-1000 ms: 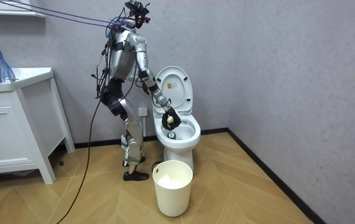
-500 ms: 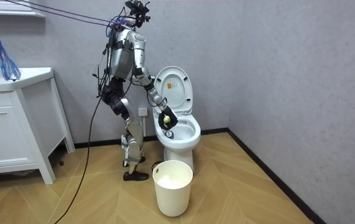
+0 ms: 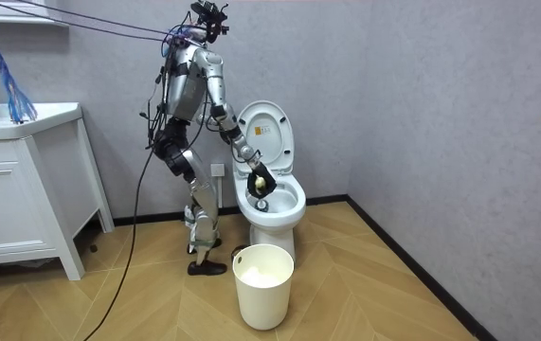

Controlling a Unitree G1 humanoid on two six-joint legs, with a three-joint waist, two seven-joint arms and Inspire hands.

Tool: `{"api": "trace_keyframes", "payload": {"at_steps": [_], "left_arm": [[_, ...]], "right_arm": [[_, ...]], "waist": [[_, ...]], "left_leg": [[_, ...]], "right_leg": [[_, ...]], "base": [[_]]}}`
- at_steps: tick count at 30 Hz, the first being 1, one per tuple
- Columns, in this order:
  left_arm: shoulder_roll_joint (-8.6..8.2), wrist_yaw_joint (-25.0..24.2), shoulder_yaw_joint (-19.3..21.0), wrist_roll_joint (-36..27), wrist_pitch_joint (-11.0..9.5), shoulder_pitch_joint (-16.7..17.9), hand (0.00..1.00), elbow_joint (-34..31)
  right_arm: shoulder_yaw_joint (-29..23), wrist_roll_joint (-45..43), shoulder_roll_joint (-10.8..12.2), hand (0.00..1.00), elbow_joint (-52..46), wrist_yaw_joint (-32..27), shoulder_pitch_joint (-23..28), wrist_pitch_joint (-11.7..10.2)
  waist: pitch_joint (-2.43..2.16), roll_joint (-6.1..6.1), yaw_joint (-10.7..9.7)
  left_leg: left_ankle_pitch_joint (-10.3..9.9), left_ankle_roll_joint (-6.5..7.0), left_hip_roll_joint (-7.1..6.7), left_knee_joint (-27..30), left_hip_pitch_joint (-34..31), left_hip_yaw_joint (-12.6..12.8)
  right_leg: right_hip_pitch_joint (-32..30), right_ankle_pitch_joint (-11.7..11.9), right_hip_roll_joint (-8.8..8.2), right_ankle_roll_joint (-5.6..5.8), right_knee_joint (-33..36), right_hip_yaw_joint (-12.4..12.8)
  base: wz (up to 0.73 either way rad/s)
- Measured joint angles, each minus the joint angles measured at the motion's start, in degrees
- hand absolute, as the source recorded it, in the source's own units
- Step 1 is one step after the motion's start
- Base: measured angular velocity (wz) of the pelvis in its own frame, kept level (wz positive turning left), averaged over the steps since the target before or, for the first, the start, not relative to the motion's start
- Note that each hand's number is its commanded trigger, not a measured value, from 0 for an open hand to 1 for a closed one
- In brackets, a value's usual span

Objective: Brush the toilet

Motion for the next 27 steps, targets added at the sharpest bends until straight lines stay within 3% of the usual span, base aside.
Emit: {"api": "trace_keyframes", "payload": {"at_steps": [6, 13, 23, 27], "left_arm": [[1.33, 0.0, 0.6, 0.4, 1.0, 0.2, 0.0, -1.2], [1.62, -1.0, 1.5, 1.2, 1.7, -0.5, 0.0, -1.1], [1.47, -2.8, 1.5, 6.0, 3.1, -0.6, 0.0, 0.3], [1.3, -4.6, 1.1, 5.9, 3.1, -0.9, 0.0, 0.4]], "right_arm": [[-3.9, 5.1, -0.4, 1.0, 0.4, 0.0, -0.9, -0.9], [-6.9, 10.8, -0.8, 1.0, 0.4, 0.0, -0.9, -1.1], [-7.6, 6.2, -0.8, 1.0, 1.7, -0.1, -0.9, -2.3], [-7.6, -0.7, -0.9, 1.0, 1.2, -0.1, -0.5, -2.4]], "waist": [[-0.01, -1.63, -1.2], [0.02, -2.35, -2.4], [-0.05, -2.2, -2.1], [-0.26, -0.83, -1.7]], "left_leg": [[0.2, 0.38, -0.64, 0.9, -0.2, 1.1], [0.5, 0.7, -1.07, 1.6, -1.4, 1.1], [0.7, 1.07, -1.13, 1.7, -1.0, 1.2], [0.7, 1.07, -1.09, 1.5, -0.4, 0.6]], "right_leg": [[-1.4, -0.7, -1.06, 0.32, 2.5, 1.6], [-3.0, -0.3, -1.25, 0.47, 4.1, 2.7], [-2.6, 0.4, -1.4, 0.59, 4.0, 2.6], [-1.1, 0.4, -1.52, 0.52, 3.0, 1.2]], "base": [[-0.02], [-0.01], [-0.01], [0.04]]}}
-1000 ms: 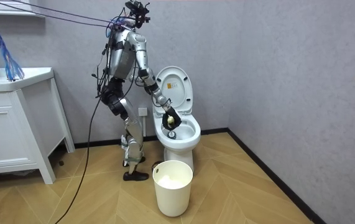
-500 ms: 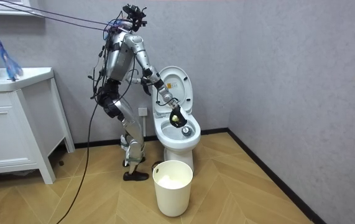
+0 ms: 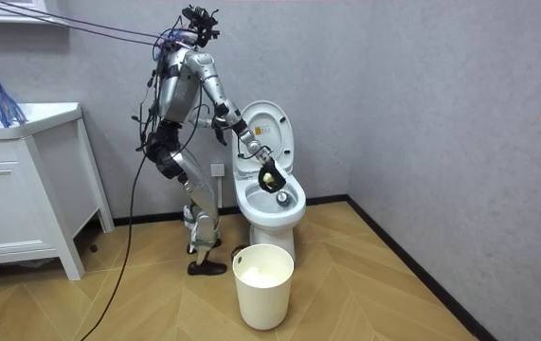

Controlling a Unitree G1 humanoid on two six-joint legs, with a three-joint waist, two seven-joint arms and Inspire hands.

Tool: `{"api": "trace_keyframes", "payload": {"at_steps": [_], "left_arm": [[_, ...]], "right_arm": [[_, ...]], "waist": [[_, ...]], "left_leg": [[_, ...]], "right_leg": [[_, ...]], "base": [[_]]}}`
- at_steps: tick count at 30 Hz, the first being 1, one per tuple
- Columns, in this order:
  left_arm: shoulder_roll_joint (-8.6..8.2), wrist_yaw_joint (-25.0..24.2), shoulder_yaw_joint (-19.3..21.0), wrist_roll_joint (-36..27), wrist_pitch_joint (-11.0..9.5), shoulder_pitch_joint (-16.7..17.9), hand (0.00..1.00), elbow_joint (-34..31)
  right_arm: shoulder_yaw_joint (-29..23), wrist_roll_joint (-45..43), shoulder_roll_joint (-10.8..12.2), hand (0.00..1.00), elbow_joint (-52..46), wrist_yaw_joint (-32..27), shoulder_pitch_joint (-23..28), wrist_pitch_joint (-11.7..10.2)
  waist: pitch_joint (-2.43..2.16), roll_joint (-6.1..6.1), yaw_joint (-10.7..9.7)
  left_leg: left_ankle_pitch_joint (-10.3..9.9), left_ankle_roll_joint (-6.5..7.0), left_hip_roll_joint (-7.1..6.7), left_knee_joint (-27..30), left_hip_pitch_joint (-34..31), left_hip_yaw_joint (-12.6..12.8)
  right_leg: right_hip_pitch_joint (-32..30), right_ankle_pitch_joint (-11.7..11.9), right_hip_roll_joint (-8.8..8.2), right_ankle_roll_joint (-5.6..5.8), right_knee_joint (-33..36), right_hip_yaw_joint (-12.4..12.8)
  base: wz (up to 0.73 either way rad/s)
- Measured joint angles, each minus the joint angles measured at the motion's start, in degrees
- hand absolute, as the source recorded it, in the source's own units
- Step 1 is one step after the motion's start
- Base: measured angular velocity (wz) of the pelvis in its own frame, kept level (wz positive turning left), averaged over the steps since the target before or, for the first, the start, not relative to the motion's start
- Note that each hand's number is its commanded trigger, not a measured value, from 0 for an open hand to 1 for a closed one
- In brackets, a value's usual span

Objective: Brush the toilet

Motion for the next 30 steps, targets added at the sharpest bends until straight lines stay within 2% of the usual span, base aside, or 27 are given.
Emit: {"api": "trace_keyframes", "payload": {"at_steps": [2, 3, 4, 6, 8, 9, 11, 13, 17, 18, 19, 21, 24, 27, 30], "left_arm": [[-0.17, -0.9, -0.1, 0.1, -0.3, -0.2, 0.0, 0.1], [-0.39, -1.3, -0.2, 0.0, -0.4, -0.4, 0.0, 0.1], [-0.75, -1.7, -0.3, 0.0, -0.5, -0.4, 0.0, 0.1], [-1.07, -2.0, -1.0, 0.0, -0.5, -0.4, 0.0, 0.1], [-1.94, -2.6, -1.4, 0.0, -0.5, -0.4, 0.0, 0.2], [-2.3, -2.7, -1.4, 0.0, -0.5, -0.3, 0.0, 0.3], [-2.45, -2.5, -1.2, 0.0, -0.4, 0.4, 0.0, 0.6], [-2.73, -2.1, -1.3, -0.1, 0.0, 1.2, 0.0, 0.6], [-3.09, -2.3, -0.2, -0.2, 0.6, 2.7, 0.0, 0.5], [-3.6, -2.2, 0.4, -0.2, 0.7, 3.4, 0.0, 0.5], [-3.95, -2.0, 0.8, -0.2, 0.7, 3.7, 0.0, 0.5], [-4.54, -1.0, 1.9, -1.0, 0.7, 5.8, 0.0, -0.1], [-4.54, 0.6, 2.0, -3.7, 1.0, 7.8, 0.0, -1.1], [-4.54, 2.0, 1.9, -5.9, 1.1, 8.7, 0.0, -1.3], [-4.56, 2.9, 1.9, -6.7, 1.0, 8.9, 0.0, -1.3]], "right_arm": [[0.3, -2.5, 0.0, 1.0, 0.0, 0.0, 0.2, -0.4], [1.2, -5.2, 0.0, 1.0, 0.0, 0.0, 0.3, -0.4], [2.4, -7.8, 0.0, 1.0, -0.1, 0.1, 0.4, -0.4], [5.5, -10.8, 0.1, 1.0, -0.5, 0.4, 1.0, -0.3], [7.1, -14.2, 0.2, 1.0, -1.1, 0.7, 2.5, 0.6], [7.2, -15.1, 0.7, 1.0, -2.4, 0.7, 3.9, 1.7], [7.1, -15.7, 0.8, 1.0, -4.4, 0.7, 5.5, 2.7], [7.0, -16.3, 0.9, 1.0, -8.4, 0.6, 8.0, 4.9], [6.0, -19.0, 1.8, 1.0, -14.9, 0.7, 12.5, 7.9], [5.4, -20.2, 1.9, 1.0, -17.8, 1.1, 14.8, 8.7], [4.8, -20.7, 2.0, 1.0, -19.3, 1.2, 15.6, 9.1], [3.3, -22.6, 3.6, 1.0, -23.0, 1.5, 18.7, 10.1], [2.1, -23.5, 5.7, 1.0, -27.0, 2.3, 21.7, 12.1], [1.5, -24.8, 6.7, 1.0, -28.9, 3.2, 23.6, 13.0], [1.5, -24.8, 6.6, 1.0, -28.6, 3.7, 23.0, 13.1]], "waist": [[0.07, 0.77, 0.9], [0.12, 1.53, 1.3], [0.06, 2.35, 1.6], [-0.03, 3.21, 2.3], [-0.07, 4.42, 2.7], [-0.2, 5.02, 2.8], [-0.54, 5.56, 2.7], [-1.11, 6.41, 2.2], [-1.47, 6.99, 1.0], [-1.76, 7.19, 0.7], [-1.76, 7.21, 0.6], [-1.82, 7.22, -0.8], [-2.23, 7.17, -2.5], [-2.24, 7.15, -3.8], [-2.26, 7.1, -3.8]], "left_leg": [[-0.1, 0.08, 0.01, 0.0, 0.1, 0.1], [-0.1, 0.1, -0.01, 0.0, 0.1, 0.1], [-0.1, 0.11, -0.03, 0.0, 0.1, 0.1], [-0.1, 0.12, 0.02, -0.3, 0.2, 0.2], [-0.1, 0.06, 0.22, -0.5, 0.3, -0.4], [-0.1, -0.04, 0.43, -0.5, 0.2, -0.6], [-0.2, -0.18, 0.84, -0.6, 0.2, -0.6], [-0.3, -0.38, 1.09, -1.0, 0.5, -1.0], [-0.5, -0.79, 1.33, -1.2, 1.4, -1.1], [-0.6, -0.95, 1.53, -1.9, 1.6, -1.4], [-0.6, -0.98, 1.73, -2.2, 1.9, -1.4], [-0.5, -1.25, 2.22, -3.3, 3.0, -1.5], [-0.5, -1.36, 2.31, -4.0, 3.7, -1.3], [-0.5, -1.39, 2.25, -4.5, 4.2, -1.1], [-0.5, -1.38, 2.33, -4.5, 4.3, -0.8]], "right_leg": [[0.0, 0.0, -0.09, 0.02, 0.0, -0.1], [0.1, 0.0, -0.1, 0.04, 0.0, -0.1], [0.2, 0.0, -0.1, 0.07, 0.0, -0.1], [0.2, 0.0, -0.05, 0.07, -0.3, -0.1], [0.8, 0.0, 0.35, 0.04, -1.3, -0.8], [1.1, 0.1, 0.81, 0.15, -1.9, -0.9], [1.4, 0.4, 1.17, -0.08, -2.7, -1.3], [2.3, 0.6, 1.79, -0.26, -4.0, -2.1], [3.6, 0.7, 2.69, -0.32, -5.4, -2.2], [4.2, 0.9, 3.23, -0.29, -6.4, -2.3], [4.5, 1.1, 3.59, -0.29, -7.0, -2.3], [6.1, 1.8, 4.54, -0.4, -9.1, -2.3], [6.6, 1.9, 4.64, -0.46, -9.8, -2.4], [6.8, 1.9, 4.57, -0.46, -9.9, -2.1], [6.8, 1.9, 4.63, -0.45, -9.9, -1.8]], "base": [[0.0], [0.0], [0.0], [0.0], [0.06], [0.06], [-0.03], [0.04], [0.02], [0.0], [-0.07], [-0.07], [-0.02], [-0.03], [-0.04]]}}
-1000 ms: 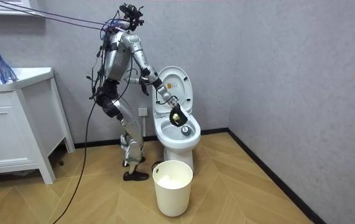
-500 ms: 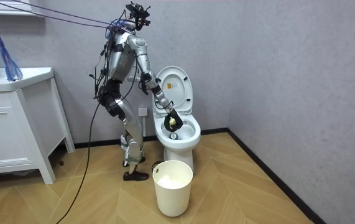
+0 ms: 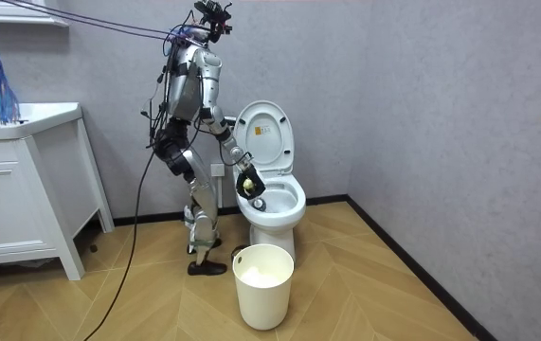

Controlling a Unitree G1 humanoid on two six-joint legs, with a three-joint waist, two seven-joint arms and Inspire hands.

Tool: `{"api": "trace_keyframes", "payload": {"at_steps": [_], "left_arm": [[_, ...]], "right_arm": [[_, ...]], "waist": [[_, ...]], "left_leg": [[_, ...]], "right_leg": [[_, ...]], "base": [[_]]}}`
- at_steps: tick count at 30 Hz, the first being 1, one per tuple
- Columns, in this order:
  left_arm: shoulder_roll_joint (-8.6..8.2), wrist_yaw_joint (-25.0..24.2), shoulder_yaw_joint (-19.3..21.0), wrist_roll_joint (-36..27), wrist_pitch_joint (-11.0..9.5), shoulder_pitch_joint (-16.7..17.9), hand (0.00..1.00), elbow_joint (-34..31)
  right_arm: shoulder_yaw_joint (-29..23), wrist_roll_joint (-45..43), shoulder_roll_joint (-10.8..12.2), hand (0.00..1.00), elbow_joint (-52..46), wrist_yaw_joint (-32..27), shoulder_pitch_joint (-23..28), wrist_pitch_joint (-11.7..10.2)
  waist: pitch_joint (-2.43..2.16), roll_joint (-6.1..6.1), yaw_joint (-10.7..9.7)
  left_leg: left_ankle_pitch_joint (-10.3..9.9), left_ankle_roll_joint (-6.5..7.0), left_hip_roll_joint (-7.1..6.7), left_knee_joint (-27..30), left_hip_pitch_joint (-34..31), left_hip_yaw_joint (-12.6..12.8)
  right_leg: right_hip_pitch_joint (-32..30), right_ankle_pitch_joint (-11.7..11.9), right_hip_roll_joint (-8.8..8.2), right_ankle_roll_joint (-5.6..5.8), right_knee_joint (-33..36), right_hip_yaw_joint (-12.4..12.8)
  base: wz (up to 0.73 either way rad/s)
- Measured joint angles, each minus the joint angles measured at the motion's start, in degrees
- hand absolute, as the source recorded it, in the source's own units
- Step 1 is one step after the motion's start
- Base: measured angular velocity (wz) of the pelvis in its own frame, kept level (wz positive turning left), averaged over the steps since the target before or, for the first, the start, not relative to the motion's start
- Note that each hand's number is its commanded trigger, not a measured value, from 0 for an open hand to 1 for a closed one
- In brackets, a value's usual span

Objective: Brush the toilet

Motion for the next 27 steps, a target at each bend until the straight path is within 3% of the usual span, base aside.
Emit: {"api": "trace_keyframes", "payload": {"at_steps": [4, 8, 12, 17, 20, 27], "left_arm": [[0.17, 0.5, -1.7, -0.3, 0.0, -2.1, 0.0, 1.5], [0.85, 0.9, -2.9, -0.6, -0.9, -5.6, 0.0, 1.7], [2.74, 1.2, -3.2, 1.9, -1.3, -7.3, 0.0, 0.4], [3.61, 1.7, -3.2, 4.4, -1.4, -8.5, 0.0, 0.3], [3.59, 1.1, -3.2, 4.4, -1.2, -9.2, 0.0, 0.1], [3.52, -0.7, -3.3, 4.3, -1.0, -10.0, 0.0, 0.8]], "right_arm": [[0.5, 3.4, -1.1, 1.0, 7.8, -0.6, -4.4, -2.5], [2.7, 13.2, -3.3, 1.0, 18.5, -1.7, -13.7, -8.2], [2.4, 22.9, -4.2, 1.0, 26.4, -3.5, -22.3, -11.3], [2.4, 24.5, -7.0, 1.0, 28.7, -3.9, -25.7, -13.0], [2.4, 24.9, -8.3, 1.0, 28.7, -4.0, -25.7, -14.0], [2.4, 23.3, -7.7, 1.0, 28.5, -4.7, -25.5, -14.2]], "waist": [[0.16, -0.24, 1.0], [1.7, -2.98, 3.6], [2.34, -5.89, 3.7], [2.61, -8.74, 3.6], [2.59, -9.08, 3.4], [2.56, -8.78, 3.2]], "left_leg": [[0.0, 0.0, -0.05, 0.6, 0.0, -0.1], [0.3, 0.05, -0.38, 0.6, -1.1, 1.1], [0.8, 0.21, -1.33, 2.1, -3.7, 1.1], [1.0, 0.59, -2.28, 2.8, -4.5, 1.6], [1.0, 0.72, -2.24, 2.8, -4.8, 1.6], [1.1, 1.02, -2.37, 3.9, -4.5, 1.4]], "right_leg": [[-0.1, 0.0, -0.12, -0.01, 0.4, 0.0], [-2.8, -0.8, -1.44, -0.34, 3.6, 1.2], [-6.6, -1.7, -3.14, -0.47, 7.5, 1.7], [-8.4, -2.7, -4.6, -0.16, 10.2, 2.7], [-8.5, -2.6, -4.54, 0.0, 10.3, 2.8], [-7.9, -2.3, -5.05, -0.15, 10.9, 2.1]], "base": [[-0.01], [-0.07], [0.11], [0.02], [0.02], [0.01]]}}
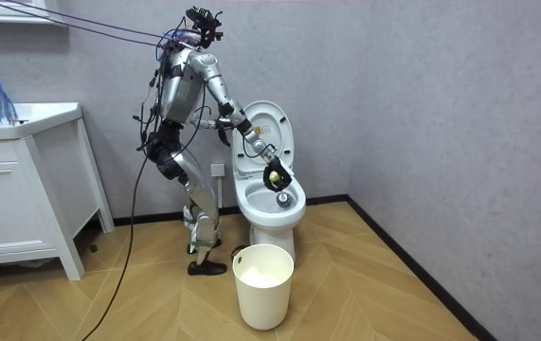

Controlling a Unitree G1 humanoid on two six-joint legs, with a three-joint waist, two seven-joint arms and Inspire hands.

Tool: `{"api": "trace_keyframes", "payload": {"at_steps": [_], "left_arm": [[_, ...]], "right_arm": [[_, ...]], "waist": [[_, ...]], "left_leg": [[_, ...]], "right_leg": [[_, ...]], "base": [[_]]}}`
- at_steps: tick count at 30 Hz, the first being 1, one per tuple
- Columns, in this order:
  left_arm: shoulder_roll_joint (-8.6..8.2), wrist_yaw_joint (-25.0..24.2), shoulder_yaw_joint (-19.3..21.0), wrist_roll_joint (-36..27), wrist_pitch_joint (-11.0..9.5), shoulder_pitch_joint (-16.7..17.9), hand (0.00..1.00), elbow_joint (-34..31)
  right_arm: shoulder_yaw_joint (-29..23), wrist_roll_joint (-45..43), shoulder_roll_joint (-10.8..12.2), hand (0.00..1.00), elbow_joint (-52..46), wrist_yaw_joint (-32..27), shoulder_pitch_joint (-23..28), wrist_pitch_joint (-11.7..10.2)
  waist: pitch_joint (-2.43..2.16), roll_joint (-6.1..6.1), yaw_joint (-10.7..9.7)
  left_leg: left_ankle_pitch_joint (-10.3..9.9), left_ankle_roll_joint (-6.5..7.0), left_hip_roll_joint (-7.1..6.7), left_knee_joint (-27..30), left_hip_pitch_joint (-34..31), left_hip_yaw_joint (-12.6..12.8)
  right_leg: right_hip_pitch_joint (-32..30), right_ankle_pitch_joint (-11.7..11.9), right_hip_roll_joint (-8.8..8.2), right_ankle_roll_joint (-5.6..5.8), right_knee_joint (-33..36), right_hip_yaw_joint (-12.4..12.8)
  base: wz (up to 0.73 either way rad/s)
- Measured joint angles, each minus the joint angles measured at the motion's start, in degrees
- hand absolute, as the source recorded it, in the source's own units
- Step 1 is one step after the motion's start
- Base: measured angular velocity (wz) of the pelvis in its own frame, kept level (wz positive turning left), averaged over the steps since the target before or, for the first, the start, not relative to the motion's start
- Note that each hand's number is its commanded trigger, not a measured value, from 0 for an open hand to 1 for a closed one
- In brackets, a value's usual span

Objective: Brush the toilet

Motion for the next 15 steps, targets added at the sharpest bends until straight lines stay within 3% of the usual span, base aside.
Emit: {"api": "trace_keyframes", "payload": {"at_steps": [6, 13, 15], "left_arm": [[-0.87, -3.3, 0.0, 0.0, 0.2, -0.3, 0.0, 0.2], [-1.88, -4.0, -0.4, 1.3, 0.1, 0.3, 0.0, 1.2], [-2.37, -3.8, 0.1, 1.3, 0.2, 1.0, 0.0, 1.2]], "right_arm": [[0.0, -0.5, 0.8, 1.0, -0.3, 0.0, 1.5, 0.2], [0.1, -3.5, 2.9, 1.0, -0.3, 0.0, 5.5, 0.6], [0.0, -5.3, 3.9, 1.0, -0.3, 0.1, 6.3, 0.9]], "waist": [[-0.11, 2.91, 0.9], [-0.38, 5.15, 2.3], [-0.42, 5.21, 2.3]], "left_leg": [[-0.1, 0.19, 0.06, -0.5, 1.0, 0.0], [-0.1, 0.06, 0.73, -1.5, 1.7, 0.1], [-0.1, 0.04, 0.79, -1.9, 1.9, 0.3]], "right_leg": [[1.1, 0.3, 0.21, 0.49, -1.0, -0.1], [2.2, 0.9, 1.22, 0.2, -3.0, -0.2], [2.2, 0.9, 1.33, 0.2, -3.2, -0.1]], "base": [[-0.04], [-0.02], [-0.02]]}}
